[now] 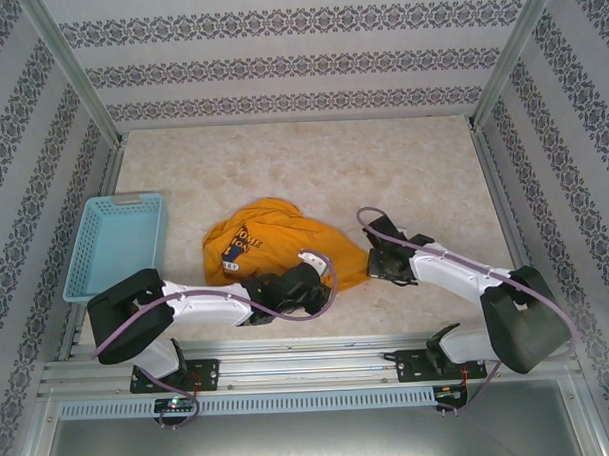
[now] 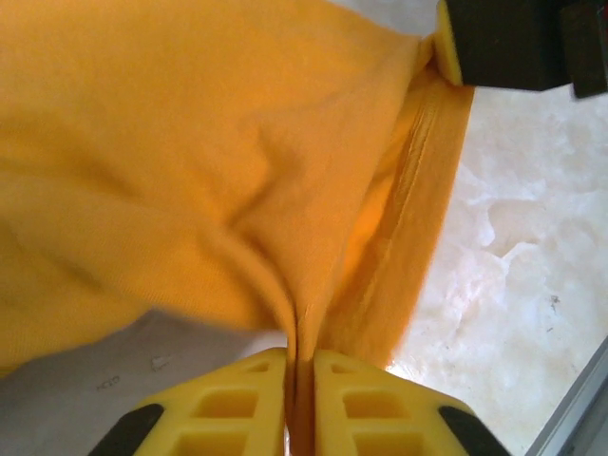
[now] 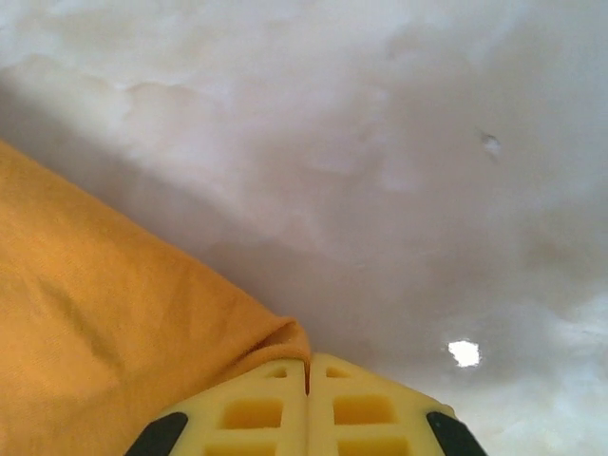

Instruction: Fold the inside-out t-shirt

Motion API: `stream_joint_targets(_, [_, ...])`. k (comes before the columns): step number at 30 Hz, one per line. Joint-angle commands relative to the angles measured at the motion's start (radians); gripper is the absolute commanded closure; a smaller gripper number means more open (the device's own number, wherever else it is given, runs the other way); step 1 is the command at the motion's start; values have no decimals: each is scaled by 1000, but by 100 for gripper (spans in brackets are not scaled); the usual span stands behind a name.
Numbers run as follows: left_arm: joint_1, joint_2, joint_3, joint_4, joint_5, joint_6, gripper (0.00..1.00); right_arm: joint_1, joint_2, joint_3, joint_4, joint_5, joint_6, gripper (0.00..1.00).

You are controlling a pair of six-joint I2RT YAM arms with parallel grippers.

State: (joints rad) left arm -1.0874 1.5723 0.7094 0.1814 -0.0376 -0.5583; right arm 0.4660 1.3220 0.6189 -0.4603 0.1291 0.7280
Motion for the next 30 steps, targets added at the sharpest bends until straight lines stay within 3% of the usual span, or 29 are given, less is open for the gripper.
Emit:
stream_joint_targets(1, [-14, 19, 20, 13, 41, 26, 77, -64, -33, -54, 52, -90, 35, 84])
stream_joint_targets(4, [-14, -1, 23, -6, 44, 47, 67, -106, -63, -74, 66, -127, 48, 79])
stream_joint_targets(7, [-13, -50, 18, -26, 28, 76, 52, -113, -103, -67, 30, -85, 42, 67])
stream_joint_targets(11, [13, -141, 1, -66, 0, 116, 34, -141, -157, -60, -26, -50, 28, 64])
stream_joint_targets(16, [156, -198, 75, -292, -171, 150, 16, -165, -263, -67, -82, -4, 30, 52])
stream_joint_targets(20, [365, -97, 251, -551, -292, 127, 8, -156, -348, -78, -49, -48, 27, 40])
stream_joint_targets(25, [573, 72, 423, -753, -318, 72, 0, -29, -332, -47, -17, -68, 36, 33])
stream_joint_targets(30, [664, 211, 482, -784, -187, 48, 5, 206, -189, -5, 116, -42, 7, 25])
